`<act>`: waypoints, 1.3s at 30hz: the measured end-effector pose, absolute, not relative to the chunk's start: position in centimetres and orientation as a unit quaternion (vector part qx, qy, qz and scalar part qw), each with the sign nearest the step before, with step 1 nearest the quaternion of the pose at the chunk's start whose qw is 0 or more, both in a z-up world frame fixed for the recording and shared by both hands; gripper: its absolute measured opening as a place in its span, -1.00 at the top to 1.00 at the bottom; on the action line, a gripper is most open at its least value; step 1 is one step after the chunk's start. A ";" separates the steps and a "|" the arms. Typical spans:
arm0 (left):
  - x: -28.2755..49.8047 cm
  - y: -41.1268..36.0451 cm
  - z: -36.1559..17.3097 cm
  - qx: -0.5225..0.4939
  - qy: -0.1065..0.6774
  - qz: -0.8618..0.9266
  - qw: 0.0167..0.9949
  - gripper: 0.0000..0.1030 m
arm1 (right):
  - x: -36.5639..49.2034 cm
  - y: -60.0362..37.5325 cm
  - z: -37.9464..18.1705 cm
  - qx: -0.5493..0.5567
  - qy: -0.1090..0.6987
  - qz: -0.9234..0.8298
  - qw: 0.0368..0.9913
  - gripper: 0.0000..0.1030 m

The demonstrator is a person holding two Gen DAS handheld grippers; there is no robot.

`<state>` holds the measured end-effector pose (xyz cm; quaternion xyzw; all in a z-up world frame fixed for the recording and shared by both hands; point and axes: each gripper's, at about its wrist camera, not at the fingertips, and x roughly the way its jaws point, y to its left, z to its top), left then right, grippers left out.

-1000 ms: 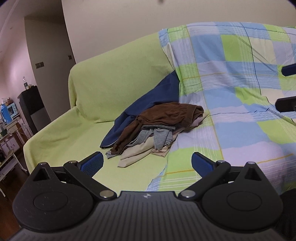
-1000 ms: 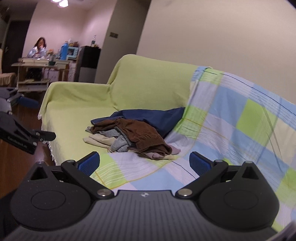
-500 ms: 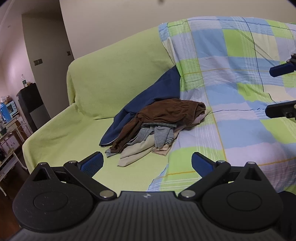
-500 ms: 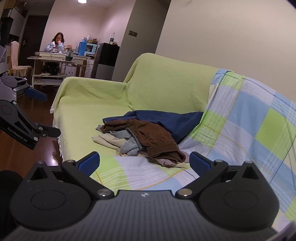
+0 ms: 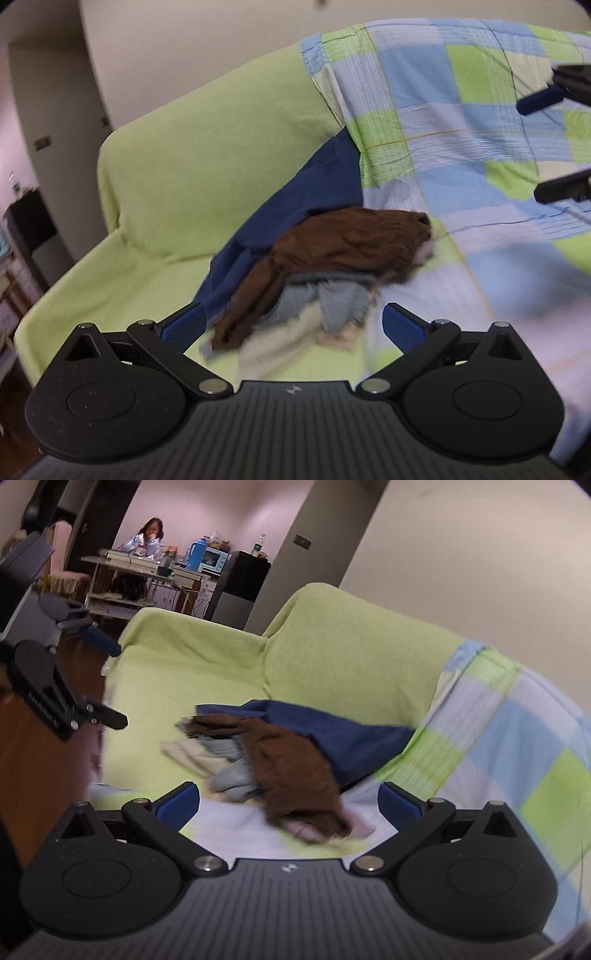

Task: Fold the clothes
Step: 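Move both grippers toward the clothes pile on the sofa, then grasp the navy blue garment with the left gripper and lift it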

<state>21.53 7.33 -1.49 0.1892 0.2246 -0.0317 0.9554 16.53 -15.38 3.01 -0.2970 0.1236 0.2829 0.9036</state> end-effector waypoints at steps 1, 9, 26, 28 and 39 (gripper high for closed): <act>23.6 6.7 -2.2 0.196 0.216 -0.033 0.956 -0.99 | 18.6 -15.3 2.6 -0.285 0.129 0.286 0.906 -0.98; 36.8 7.6 -7.0 0.163 0.195 -0.040 0.966 -0.98 | 35.7 -15.1 -2.2 -0.088 0.230 0.288 0.925 -0.84; 52.8 15.9 -6.6 0.117 0.342 -0.133 0.923 -0.77 | 54.4 -12.1 -5.8 0.088 0.356 0.226 0.902 -0.83; 54.1 16.0 -7.7 0.125 0.356 -0.155 0.913 -0.60 | 55.7 -11.6 -6.5 0.096 0.366 0.220 0.899 -0.82; 52.0 17.9 -7.1 0.044 0.293 -0.151 0.943 0.57 | 57.6 -7.9 -6.8 0.113 0.339 0.272 0.894 0.86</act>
